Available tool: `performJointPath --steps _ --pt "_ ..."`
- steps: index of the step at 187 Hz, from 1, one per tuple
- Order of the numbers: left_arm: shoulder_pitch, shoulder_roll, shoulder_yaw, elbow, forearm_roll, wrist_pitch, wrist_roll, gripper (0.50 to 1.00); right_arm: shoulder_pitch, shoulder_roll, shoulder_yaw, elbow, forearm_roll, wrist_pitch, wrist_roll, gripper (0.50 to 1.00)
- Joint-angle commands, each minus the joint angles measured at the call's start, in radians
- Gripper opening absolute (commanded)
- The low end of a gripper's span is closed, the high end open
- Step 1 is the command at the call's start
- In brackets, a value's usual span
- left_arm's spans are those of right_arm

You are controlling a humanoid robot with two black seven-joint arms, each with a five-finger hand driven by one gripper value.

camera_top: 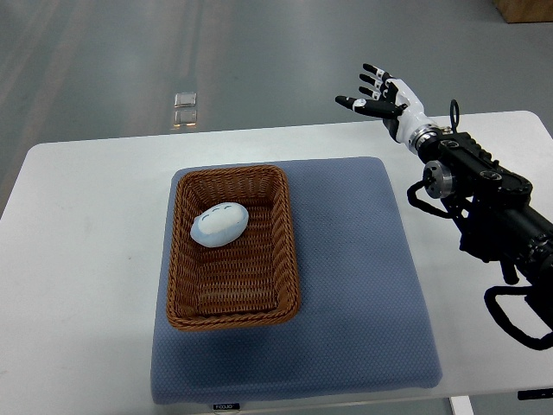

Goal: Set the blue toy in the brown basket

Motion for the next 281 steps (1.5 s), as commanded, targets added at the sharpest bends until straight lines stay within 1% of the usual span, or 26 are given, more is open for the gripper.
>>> performJointPath --steps 1,32,44,55,68,100,133,185,193,215,225,253,271,281 --pt "0.001 0.0 0.001 0.0 0.0 0.0 0.0 1.0 -0.027 -0.017 0.007 0.003 0.085 -0.001 -0.013 0.913" --pt "0.001 0.0 0.001 0.0 0.0 0.0 0.0 1.0 -0.029 -0.022 0.001 0.005 0.194 0.017 -0.07 0.913" --pt "-0.001 0.0 0.001 0.0 0.0 0.0 0.0 1.0 -0.041 -0.03 -0.01 0.005 0.191 0.028 -0.071 0.913" --pt "-0.001 0.0 0.001 0.0 0.0 0.0 0.0 1.0 -0.063 -0.039 -0.013 0.006 0.186 0.06 -0.07 0.913" --pt "-0.001 0.0 0.001 0.0 0.0 0.0 0.0 1.0 -0.069 -0.054 -0.016 0.006 0.182 0.088 -0.059 0.913" --pt "-0.004 0.0 0.001 0.0 0.0 0.0 0.0 1.0 -0.086 -0.091 -0.016 0.009 0.156 0.095 -0.037 0.913" --pt "-0.007 0.0 0.001 0.0 0.0 0.0 0.0 1.0 -0.098 -0.1 -0.019 0.011 0.156 0.094 -0.017 0.915" --pt "-0.007 0.0 0.001 0.0 0.0 0.0 0.0 1.0 -0.098 -0.1 -0.021 0.026 0.159 0.103 -0.017 0.915" --pt "-0.007 0.0 0.001 0.0 0.0 0.0 0.0 1.0 -0.109 -0.099 -0.021 0.035 0.159 0.111 -0.017 0.915" --pt "-0.007 0.0 0.001 0.0 0.0 0.0 0.0 1.0 -0.155 -0.112 -0.019 0.08 0.157 0.163 -0.016 0.915" --pt "-0.007 0.0 0.001 0.0 0.0 0.0 0.0 1.0 -0.174 -0.112 -0.019 0.104 0.156 0.177 -0.004 0.915" --pt "-0.007 0.0 0.001 0.0 0.0 0.0 0.0 1.0 -0.228 -0.103 -0.019 0.17 0.154 0.158 0.047 0.913" --pt "-0.007 0.0 0.001 0.0 0.0 0.0 0.0 1.0 -0.239 -0.097 -0.019 0.175 0.156 0.143 0.07 0.913" --pt "-0.007 0.0 0.001 0.0 0.0 0.0 0.0 1.0 -0.239 -0.097 -0.019 0.175 0.156 0.143 0.072 0.913"
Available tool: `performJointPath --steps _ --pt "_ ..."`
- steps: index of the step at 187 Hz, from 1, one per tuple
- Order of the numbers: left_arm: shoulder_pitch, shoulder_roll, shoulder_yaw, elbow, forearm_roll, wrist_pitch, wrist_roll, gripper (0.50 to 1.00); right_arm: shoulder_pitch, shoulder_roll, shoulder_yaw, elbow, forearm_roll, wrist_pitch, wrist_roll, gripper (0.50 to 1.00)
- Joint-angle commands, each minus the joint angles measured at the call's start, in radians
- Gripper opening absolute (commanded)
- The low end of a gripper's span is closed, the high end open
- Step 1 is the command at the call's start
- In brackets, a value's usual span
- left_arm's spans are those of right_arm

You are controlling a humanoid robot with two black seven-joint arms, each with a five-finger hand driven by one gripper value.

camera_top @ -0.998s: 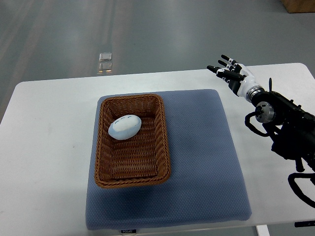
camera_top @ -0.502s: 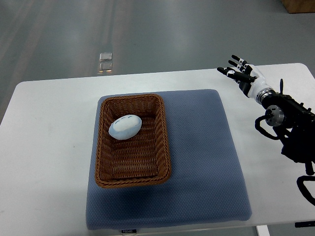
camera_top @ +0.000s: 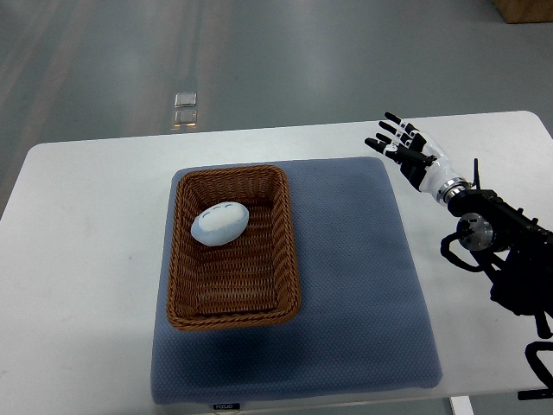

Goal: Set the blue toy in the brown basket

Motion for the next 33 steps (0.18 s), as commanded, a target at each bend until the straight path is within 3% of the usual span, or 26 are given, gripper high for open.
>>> performJointPath --steps 1,33 --pt "0.0 0.0 0.0 0.0 0.0 0.0 0.0 1.0 -0.006 0.003 0.0 0.004 0.001 -0.007 0.014 0.913" --pt "-0.001 0.0 0.0 0.0 0.0 0.0 0.0 1.0 -0.009 -0.009 0.013 0.011 0.015 0.015 0.026 0.913"
